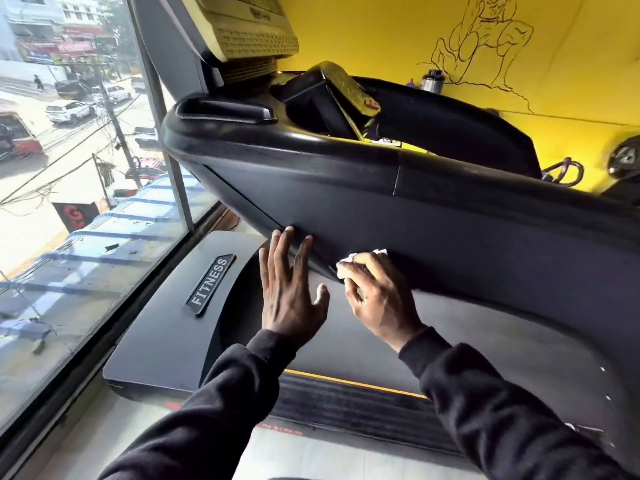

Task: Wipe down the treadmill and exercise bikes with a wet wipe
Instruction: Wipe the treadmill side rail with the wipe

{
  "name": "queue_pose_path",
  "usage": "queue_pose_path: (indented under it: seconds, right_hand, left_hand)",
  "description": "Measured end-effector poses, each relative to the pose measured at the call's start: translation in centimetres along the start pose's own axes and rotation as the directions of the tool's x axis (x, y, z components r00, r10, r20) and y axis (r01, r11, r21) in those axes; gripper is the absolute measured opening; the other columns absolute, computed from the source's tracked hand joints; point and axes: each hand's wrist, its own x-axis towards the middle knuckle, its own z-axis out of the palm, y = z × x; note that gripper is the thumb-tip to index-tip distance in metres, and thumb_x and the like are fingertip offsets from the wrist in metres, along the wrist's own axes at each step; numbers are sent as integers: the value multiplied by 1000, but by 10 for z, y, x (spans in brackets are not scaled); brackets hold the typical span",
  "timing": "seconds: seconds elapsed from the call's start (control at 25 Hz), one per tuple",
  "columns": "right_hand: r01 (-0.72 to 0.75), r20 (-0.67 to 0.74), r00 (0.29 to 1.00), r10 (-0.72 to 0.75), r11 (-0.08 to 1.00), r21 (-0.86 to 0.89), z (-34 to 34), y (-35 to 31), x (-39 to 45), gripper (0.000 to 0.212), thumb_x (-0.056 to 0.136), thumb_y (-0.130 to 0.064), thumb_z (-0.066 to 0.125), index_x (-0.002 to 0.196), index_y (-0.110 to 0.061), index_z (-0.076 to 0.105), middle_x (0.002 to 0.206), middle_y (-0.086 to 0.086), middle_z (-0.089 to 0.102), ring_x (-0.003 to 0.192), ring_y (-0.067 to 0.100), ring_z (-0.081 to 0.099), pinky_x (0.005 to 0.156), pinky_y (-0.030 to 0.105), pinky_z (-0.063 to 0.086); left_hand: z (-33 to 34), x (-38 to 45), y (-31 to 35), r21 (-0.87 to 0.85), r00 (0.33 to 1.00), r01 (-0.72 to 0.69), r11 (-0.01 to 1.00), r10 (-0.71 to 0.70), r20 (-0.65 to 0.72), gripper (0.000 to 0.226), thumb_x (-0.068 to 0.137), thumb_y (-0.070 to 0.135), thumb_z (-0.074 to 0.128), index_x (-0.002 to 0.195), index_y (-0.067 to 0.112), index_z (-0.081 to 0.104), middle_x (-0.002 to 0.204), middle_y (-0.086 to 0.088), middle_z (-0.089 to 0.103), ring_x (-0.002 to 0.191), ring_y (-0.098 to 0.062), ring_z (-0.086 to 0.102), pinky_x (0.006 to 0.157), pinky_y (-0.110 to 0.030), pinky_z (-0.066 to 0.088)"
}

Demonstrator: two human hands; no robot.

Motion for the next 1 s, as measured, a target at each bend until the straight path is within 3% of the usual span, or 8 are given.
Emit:
queue_pose_path:
  seconds: [0.36,0.48,0.56,0.64,0.72,0.76,0.84,1.0]
  right_hand:
    - [-93,-31,995,93,996,-9,-4,7,-14,23,77,7,60,86,-10,71,87,4,64,81,23,60,80,35,50]
    - [-322,-107,939,327,945,61,-17,10,-28,18,77,1,61,78,-15,69,83,0,62,78,19,59,71,29,49]
    - [-547,-89,790,606,764,343,-19,0,-43,20,83,-1,63,81,-20,67,85,-1,63,78,12,61,71,23,49]
    - [-645,97,528,844,324,692,-14,-20,-52,23,88,4,61,87,-19,64,80,-1,67,73,13,64,74,25,49]
    - [-511,314,280,907,-136,849,-9,-29,-52,23,91,10,54,89,-12,60,72,-3,69,72,13,66,80,29,51]
    - [-425,374,199,906,-264,866,-7,-28,-48,22,92,11,51,88,-10,58,72,-3,68,74,12,66,83,30,51]
    - [-278,408,100,907,-369,887,-3,-24,-39,21,93,11,51,86,-8,56,81,2,65,83,15,63,86,31,54]
    - [-182,354,13,935,-346,920,-9,-17,-34,20,90,7,60,79,-9,54,81,4,62,84,16,62,83,28,56]
  left_hand:
    - [15,-17,19,35,994,-60,998,57,91,72,74,29,61,142,12,42,153,-19,27,146,-42,19,114,-65,20]
    - [19,-24,25,31,985,-119,992,114,128,72,73,27,64,141,12,43,152,-19,29,146,-41,22,116,-63,17]
    - [23,-27,29,38,983,-122,992,115,147,71,74,28,63,140,12,43,152,-17,29,146,-41,22,116,-61,16]
    - [27,-31,33,31,981,-124,992,117,157,70,74,30,60,140,12,45,152,-17,31,145,-40,23,117,-61,14]
    - [32,-34,38,22,976,-148,989,142,167,68,75,31,59,139,11,47,150,-17,33,144,-39,25,117,-61,15]
    - [34,-35,41,21,973,-166,986,160,167,67,75,31,58,139,10,48,149,-16,34,143,-39,27,116,-62,17]
    - [38,-36,47,17,968,-197,980,191,162,65,75,30,57,137,9,50,146,-14,36,139,-37,31,115,-60,19]
    - [42,-34,54,54,961,-234,971,223,166,62,76,31,58,133,7,58,138,-12,50,132,-35,38,116,-53,18]
